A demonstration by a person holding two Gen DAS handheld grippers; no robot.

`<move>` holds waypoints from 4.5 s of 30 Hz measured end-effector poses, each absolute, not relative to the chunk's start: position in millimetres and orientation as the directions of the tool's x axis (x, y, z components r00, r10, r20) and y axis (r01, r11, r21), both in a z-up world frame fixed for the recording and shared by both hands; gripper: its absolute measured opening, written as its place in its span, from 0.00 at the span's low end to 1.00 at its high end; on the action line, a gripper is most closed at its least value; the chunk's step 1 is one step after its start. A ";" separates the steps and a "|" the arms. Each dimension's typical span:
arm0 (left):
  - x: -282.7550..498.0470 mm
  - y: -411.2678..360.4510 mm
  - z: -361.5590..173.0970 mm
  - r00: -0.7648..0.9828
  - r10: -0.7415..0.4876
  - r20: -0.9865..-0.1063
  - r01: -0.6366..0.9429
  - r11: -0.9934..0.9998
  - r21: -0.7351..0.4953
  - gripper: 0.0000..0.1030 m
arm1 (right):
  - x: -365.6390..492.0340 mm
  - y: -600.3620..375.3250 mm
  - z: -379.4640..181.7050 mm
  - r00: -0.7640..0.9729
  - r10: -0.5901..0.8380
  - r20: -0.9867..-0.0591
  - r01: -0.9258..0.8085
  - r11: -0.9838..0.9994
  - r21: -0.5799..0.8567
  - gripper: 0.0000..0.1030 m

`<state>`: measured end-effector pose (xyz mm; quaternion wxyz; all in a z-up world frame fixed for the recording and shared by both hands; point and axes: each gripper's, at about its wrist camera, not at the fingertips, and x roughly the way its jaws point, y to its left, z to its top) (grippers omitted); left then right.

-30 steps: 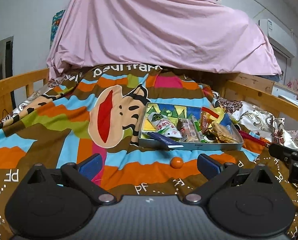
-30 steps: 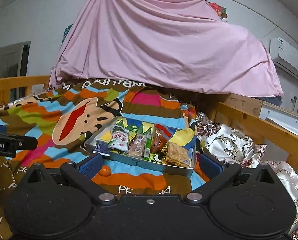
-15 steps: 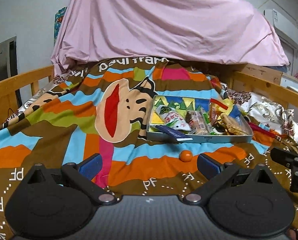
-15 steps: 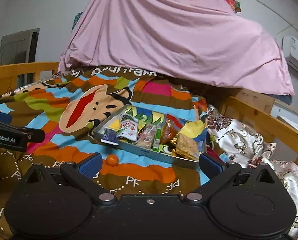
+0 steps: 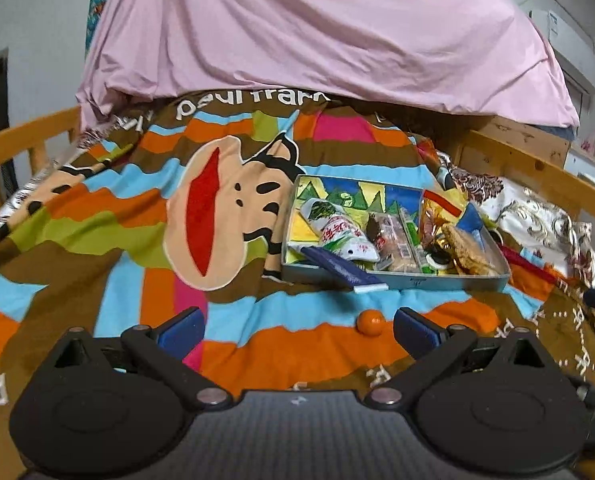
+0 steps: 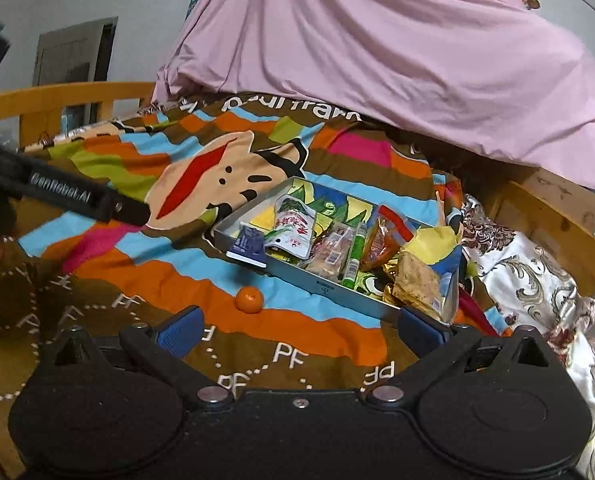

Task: Organize snacks
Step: 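Reach the left tool to the blue bar while the right tool approaches the mandarin, then close the left tool on the blue bar while the right tool closes on the mandarin, then lower the blue bar into the tray with the left tool while the right tool places the mandarin there, then open both tools and pull them back from the tray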

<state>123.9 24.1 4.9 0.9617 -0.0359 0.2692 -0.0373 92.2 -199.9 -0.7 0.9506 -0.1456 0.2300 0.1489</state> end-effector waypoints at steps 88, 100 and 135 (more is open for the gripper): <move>326.0 42.7 -59.3 0.838 -0.391 -0.380 0.105 0.799 -0.592 0.05 | 274.7 -139.0 -75.9 0.871 0.227 -0.435 -0.343 0.916 -0.209 0.35; 346.0 33.0 -81.4 0.836 -0.338 -0.432 0.106 0.872 -0.478 0.05 | 298.3 -133.5 -94.5 0.844 0.232 -0.483 -0.340 0.929 -0.148 0.35; 273.5 34.2 -12.3 0.881 -0.239 -0.409 0.071 0.920 -0.385 0.85 | 241.9 -189.4 -4.3 0.929 0.196 -0.313 -0.207 0.978 -0.002 0.83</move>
